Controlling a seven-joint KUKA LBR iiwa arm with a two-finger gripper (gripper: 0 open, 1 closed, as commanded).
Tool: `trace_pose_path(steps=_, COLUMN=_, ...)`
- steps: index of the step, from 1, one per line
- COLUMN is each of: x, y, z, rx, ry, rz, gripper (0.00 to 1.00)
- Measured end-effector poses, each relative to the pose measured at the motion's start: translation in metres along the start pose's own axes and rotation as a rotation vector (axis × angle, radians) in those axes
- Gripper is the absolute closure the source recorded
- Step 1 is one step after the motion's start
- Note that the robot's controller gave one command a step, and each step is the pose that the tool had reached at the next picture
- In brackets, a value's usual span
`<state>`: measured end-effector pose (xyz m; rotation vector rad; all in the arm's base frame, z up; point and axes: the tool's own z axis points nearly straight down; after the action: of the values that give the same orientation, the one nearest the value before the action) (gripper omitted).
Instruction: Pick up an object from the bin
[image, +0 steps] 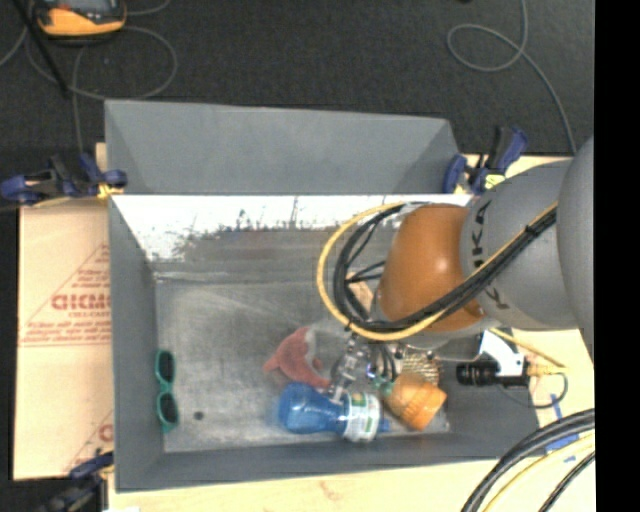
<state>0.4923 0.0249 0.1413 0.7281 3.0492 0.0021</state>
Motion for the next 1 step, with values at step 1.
trace_pose_path(steps=1, x=-0.0056, y=-0.0077, z=-0.0483, rx=0.005, ry=0.011, rz=-0.025, gripper=1.00)
